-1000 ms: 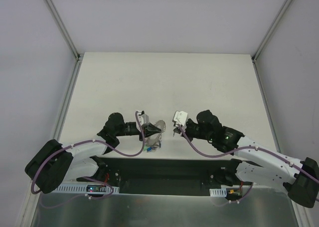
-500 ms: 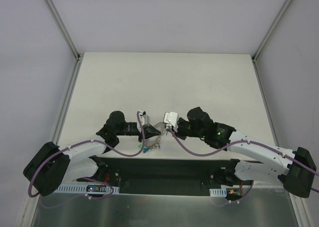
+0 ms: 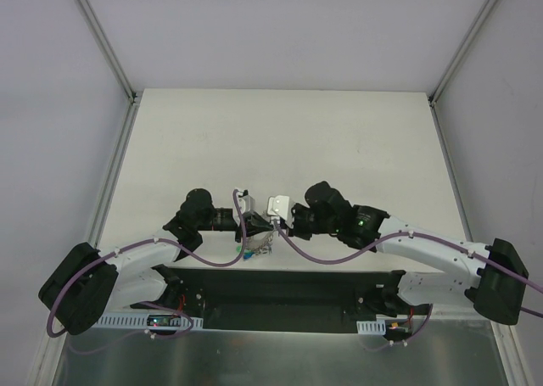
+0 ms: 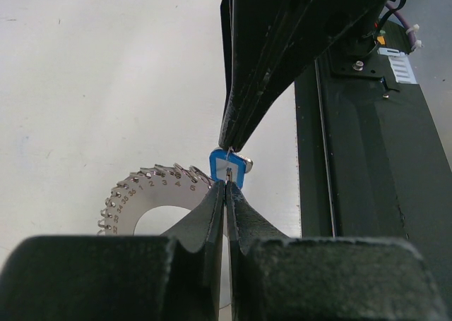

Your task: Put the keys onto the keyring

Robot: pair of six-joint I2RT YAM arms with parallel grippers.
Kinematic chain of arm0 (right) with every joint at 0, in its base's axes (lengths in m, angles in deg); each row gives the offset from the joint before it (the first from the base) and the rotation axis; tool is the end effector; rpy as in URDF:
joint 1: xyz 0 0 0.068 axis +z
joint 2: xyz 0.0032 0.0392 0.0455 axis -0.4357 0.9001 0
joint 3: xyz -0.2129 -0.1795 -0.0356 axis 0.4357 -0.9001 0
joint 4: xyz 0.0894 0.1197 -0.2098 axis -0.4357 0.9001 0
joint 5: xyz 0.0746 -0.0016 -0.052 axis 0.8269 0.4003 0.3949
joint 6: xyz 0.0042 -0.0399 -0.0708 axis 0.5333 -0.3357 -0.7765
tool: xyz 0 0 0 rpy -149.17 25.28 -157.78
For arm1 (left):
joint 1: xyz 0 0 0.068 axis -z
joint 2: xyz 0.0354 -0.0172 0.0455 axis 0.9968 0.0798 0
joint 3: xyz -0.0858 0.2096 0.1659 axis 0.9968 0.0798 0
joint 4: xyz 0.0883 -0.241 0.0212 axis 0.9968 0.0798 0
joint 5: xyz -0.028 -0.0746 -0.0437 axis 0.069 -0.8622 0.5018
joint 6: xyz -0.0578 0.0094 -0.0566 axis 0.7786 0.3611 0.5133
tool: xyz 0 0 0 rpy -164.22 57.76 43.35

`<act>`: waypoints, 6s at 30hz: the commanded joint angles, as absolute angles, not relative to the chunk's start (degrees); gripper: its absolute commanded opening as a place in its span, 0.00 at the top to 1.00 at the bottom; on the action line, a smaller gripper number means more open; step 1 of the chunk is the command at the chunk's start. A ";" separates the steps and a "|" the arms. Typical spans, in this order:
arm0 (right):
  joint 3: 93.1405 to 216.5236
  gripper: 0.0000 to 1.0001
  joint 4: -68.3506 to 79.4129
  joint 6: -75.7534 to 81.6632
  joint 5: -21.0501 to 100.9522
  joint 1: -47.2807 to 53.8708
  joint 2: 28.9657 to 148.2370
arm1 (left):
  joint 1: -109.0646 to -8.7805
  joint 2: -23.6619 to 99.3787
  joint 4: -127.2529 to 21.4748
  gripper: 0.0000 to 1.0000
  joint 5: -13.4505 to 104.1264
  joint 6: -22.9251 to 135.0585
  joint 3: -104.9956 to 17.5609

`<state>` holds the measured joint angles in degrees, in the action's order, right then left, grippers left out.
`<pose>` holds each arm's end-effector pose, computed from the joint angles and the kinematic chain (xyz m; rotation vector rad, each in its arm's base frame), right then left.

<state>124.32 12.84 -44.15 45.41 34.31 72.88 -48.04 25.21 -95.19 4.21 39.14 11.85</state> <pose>0.1252 0.2500 0.2665 -1.6846 1.2173 0.4486 0.1466 -0.1795 0.2197 1.2165 1.1994 -1.1071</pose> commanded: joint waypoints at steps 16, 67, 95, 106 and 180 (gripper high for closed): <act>127.62 0.99 13.20 -45.43 47.52 35.16 74.67 | -48.51 24.24 -97.72 1.00 1.30 38.60 9.38; 125.87 0.99 8.80 -44.64 49.62 35.25 74.84 | -48.51 25.55 -103.78 1.00 -1.24 41.06 10.61; 117.44 0.99 5.29 -37.44 37.59 32.97 70.02 | -48.42 45.05 -132.76 1.00 15.72 60.64 17.12; 113.12 0.99 5.38 -36.20 34.07 27.70 63.42 | -48.33 55.53 -123.32 1.00 17.12 57.50 7.46; 111.37 0.99 5.37 -34.18 32.93 27.17 61.31 | -40.86 50.52 -78.83 0.96 42.09 50.82 -3.89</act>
